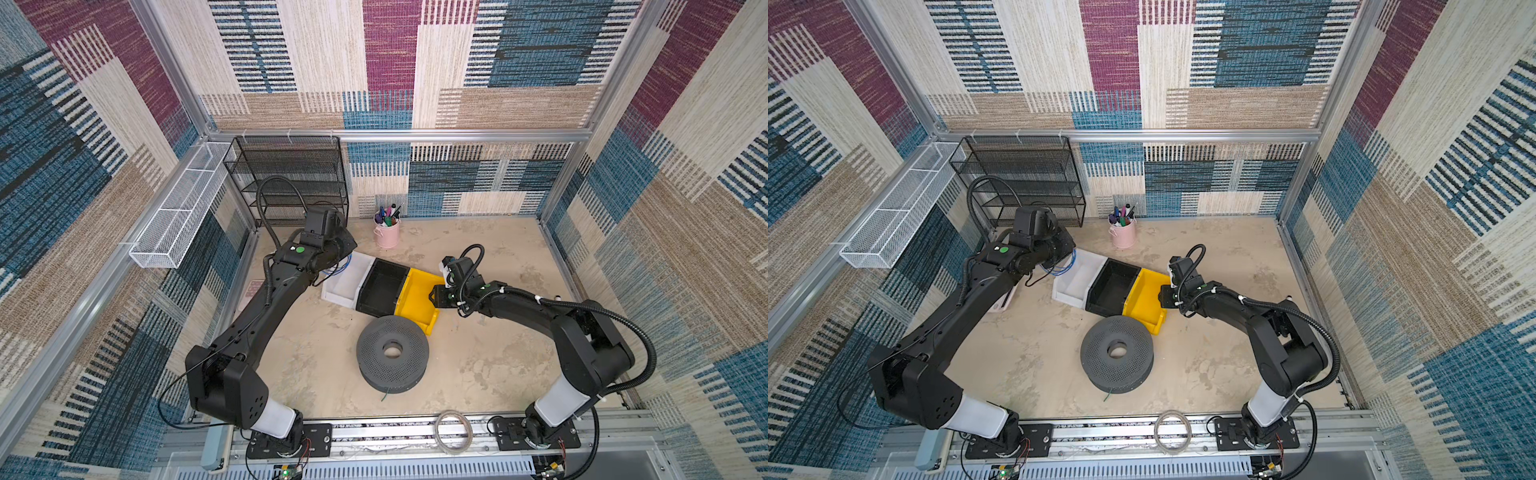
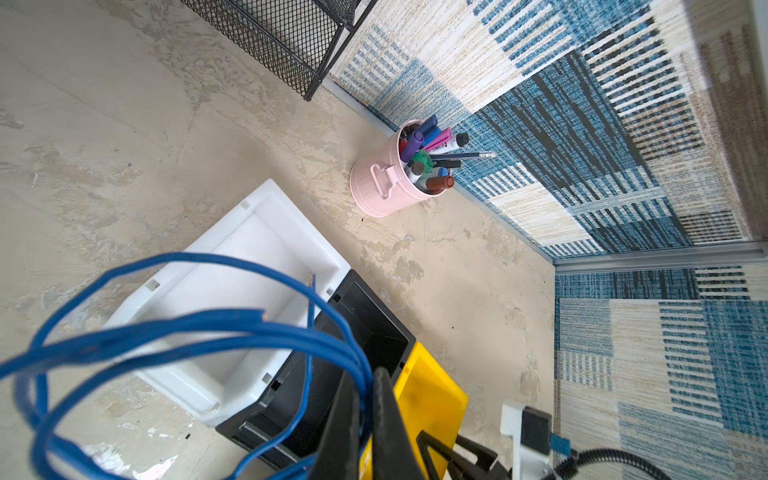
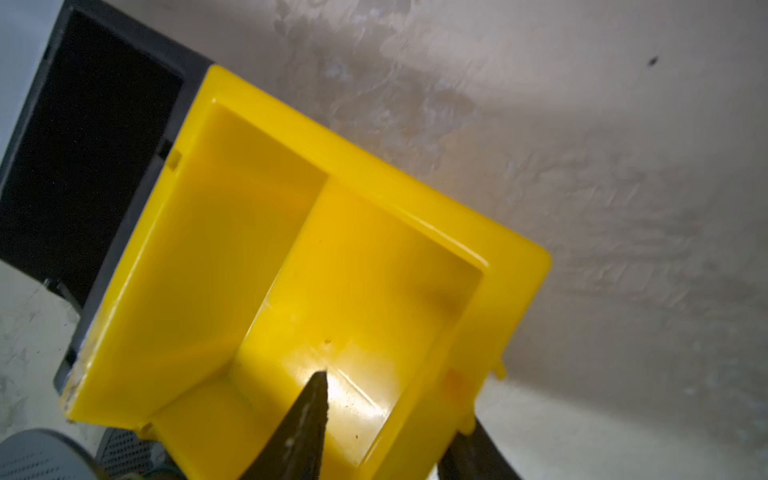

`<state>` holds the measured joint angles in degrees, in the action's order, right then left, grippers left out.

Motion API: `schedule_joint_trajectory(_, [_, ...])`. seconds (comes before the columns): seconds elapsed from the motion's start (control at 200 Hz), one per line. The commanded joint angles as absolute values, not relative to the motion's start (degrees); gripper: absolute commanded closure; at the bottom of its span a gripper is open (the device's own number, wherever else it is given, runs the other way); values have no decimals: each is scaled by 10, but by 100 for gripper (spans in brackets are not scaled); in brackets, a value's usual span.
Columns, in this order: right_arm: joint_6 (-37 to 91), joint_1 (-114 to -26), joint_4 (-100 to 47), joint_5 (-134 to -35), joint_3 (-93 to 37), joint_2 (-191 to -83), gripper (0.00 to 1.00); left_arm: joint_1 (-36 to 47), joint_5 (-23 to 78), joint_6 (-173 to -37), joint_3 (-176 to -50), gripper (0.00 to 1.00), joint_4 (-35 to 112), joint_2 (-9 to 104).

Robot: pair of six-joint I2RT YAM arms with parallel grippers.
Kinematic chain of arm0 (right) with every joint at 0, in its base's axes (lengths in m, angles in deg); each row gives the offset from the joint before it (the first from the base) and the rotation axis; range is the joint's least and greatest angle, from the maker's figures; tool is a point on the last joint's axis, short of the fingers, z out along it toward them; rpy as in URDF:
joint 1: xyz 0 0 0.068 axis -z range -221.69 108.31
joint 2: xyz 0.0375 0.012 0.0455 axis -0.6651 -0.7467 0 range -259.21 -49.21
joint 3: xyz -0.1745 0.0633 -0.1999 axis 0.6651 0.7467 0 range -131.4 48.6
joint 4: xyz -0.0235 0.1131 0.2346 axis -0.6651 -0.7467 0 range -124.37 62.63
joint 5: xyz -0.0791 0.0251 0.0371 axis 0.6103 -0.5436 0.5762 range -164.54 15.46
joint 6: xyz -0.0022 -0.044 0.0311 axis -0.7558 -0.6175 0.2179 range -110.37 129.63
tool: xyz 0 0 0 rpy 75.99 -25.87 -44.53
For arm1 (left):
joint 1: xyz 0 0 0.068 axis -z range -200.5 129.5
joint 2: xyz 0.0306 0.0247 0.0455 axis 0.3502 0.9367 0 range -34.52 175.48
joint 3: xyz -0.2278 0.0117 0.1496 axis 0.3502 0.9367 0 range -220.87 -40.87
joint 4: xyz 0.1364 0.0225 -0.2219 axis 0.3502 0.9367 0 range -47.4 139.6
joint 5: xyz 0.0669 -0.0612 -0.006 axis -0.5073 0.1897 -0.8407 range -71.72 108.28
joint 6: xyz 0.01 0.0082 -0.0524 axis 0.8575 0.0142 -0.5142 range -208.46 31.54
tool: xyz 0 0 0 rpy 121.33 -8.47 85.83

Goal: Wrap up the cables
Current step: 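Lift the blue cable with the left gripper while the right gripper pushes the yellow bin, then raise the blue cable with the left gripper while the right gripper approaches it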

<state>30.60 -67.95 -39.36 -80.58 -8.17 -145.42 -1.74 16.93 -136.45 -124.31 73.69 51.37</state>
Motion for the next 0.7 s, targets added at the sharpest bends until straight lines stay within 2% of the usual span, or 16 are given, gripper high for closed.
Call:
schedule_joint_trajectory(0.0, [279,-662,-404,-776,-114,-1474,65,-20,163,-1332,-1236,100,739,503])
schedule_joint_trajectory(0.19, [248,-645,-429,-766,-175,-1519,66,-23,174,-1327,-1230,100,741,493])
schedule_joint_trajectory(0.235, [247,-645,-431,-766,-182,-1525,59,-24,181,-1324,-1232,100,742,492])
schedule_joint_trajectory(0.305, [244,-644,-428,-762,-184,-1522,41,-27,196,-1316,-1237,100,747,490])
schedule_joint_trajectory(0.446, [229,-644,-424,-766,-188,-1477,16,-31,254,-1277,-1255,100,755,482])
schedule_joint_trajectory(0.521, [218,-644,-443,-766,-205,-1448,10,-31,284,-1249,-1276,100,772,480])
schedule_joint_trajectory(0.696, [188,-644,-488,-761,-242,-1371,6,-32,404,-1205,-1311,100,777,470])
